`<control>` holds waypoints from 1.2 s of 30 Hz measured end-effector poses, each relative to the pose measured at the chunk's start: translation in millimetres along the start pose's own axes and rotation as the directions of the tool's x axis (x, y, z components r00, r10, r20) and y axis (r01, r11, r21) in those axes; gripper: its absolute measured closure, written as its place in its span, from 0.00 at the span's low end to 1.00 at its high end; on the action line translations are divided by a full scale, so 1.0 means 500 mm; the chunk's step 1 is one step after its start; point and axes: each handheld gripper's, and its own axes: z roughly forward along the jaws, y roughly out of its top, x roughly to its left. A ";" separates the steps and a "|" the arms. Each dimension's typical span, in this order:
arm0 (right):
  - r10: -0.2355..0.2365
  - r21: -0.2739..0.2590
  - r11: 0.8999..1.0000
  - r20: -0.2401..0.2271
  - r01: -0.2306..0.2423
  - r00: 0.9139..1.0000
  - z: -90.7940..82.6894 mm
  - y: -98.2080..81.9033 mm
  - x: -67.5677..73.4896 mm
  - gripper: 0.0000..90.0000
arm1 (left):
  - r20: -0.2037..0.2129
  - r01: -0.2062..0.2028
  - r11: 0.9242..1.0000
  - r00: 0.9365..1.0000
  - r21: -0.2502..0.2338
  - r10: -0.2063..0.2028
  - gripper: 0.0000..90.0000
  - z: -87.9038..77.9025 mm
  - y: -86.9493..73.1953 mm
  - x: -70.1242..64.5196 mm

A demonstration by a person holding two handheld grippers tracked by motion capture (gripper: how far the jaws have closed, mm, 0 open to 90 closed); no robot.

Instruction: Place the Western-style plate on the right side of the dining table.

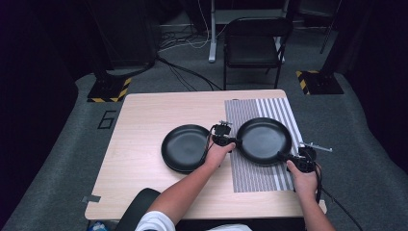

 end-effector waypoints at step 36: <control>0.016 0.058 0.998 0.057 -0.019 0.998 0.024 0.002 -0.013 0.62 | -0.054 -0.044 0.999 0.998 0.031 0.045 0.65 0.014 0.002 -0.016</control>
